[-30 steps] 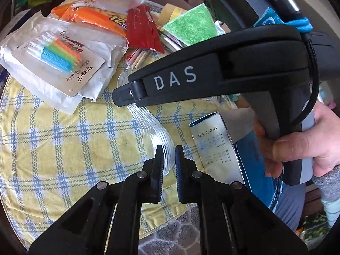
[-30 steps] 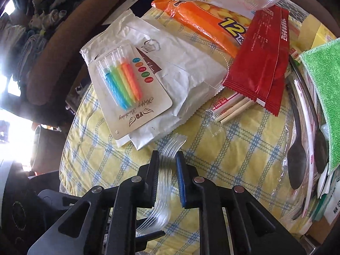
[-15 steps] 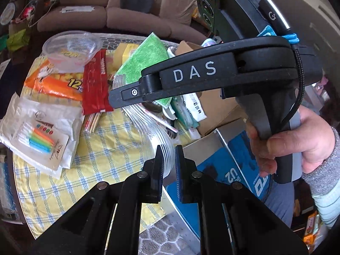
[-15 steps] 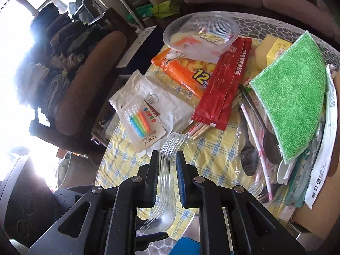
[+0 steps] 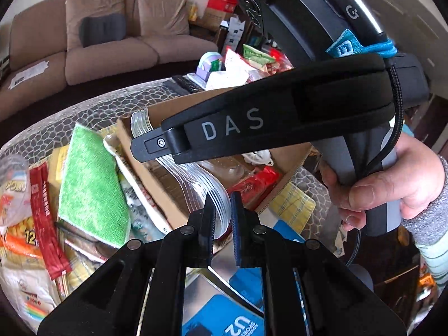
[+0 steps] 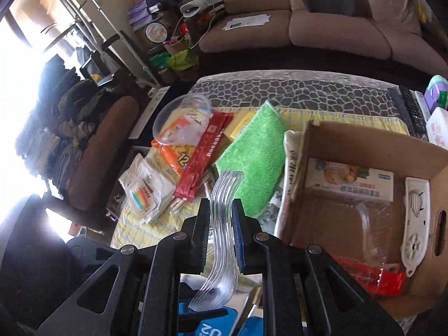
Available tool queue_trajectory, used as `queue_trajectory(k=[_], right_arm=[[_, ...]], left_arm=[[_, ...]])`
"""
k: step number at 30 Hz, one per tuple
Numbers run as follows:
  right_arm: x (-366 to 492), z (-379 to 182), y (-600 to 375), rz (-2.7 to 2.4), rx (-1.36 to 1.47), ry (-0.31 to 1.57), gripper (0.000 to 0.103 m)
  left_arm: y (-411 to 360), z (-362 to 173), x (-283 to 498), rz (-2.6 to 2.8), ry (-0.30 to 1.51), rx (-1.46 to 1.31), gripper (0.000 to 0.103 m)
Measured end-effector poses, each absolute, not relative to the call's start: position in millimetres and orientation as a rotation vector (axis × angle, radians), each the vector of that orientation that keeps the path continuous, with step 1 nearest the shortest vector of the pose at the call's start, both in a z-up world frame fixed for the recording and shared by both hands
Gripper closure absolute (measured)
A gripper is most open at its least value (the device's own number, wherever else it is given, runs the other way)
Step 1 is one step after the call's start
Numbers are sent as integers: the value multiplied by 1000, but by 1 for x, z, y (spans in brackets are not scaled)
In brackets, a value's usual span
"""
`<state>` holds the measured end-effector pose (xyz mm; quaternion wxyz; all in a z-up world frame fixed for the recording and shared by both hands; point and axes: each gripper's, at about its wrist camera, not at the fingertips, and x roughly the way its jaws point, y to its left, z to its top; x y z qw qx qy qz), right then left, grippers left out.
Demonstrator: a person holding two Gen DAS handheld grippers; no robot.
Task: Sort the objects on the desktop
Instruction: 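Carry the spoons with the right gripper over the cardboard box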
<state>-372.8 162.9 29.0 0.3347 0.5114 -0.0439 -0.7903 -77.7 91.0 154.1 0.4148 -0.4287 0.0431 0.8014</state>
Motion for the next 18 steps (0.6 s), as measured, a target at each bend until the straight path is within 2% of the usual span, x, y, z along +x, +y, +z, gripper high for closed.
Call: queue_trajectory(k=[7,18], right_arm=[[-419,2,235,-2060,1443,-116,88],[-474,-86,287,-1859,1601,-182,86]], left_arm=[[193,136,-117,1926,235,-1189,92],[275,73,-177,1817,218,-1486,90]])
